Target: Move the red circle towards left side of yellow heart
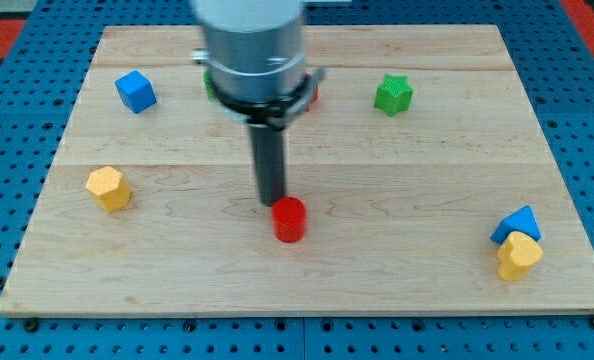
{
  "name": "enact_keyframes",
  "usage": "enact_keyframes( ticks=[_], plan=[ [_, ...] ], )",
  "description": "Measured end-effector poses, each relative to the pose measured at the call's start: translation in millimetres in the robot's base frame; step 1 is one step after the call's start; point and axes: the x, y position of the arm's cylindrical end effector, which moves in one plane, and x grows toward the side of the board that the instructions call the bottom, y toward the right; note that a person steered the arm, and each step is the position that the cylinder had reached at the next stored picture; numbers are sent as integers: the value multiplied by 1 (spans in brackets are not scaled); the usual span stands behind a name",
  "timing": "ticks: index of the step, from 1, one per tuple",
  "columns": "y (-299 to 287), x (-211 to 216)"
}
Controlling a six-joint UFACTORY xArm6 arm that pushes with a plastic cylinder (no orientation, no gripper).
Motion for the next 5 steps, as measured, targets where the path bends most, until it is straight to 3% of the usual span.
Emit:
enact_keyframes(
  ticks=[2,3,5],
  plan=[
    [-70,3],
    [-53,21],
    [100,22]
  ],
)
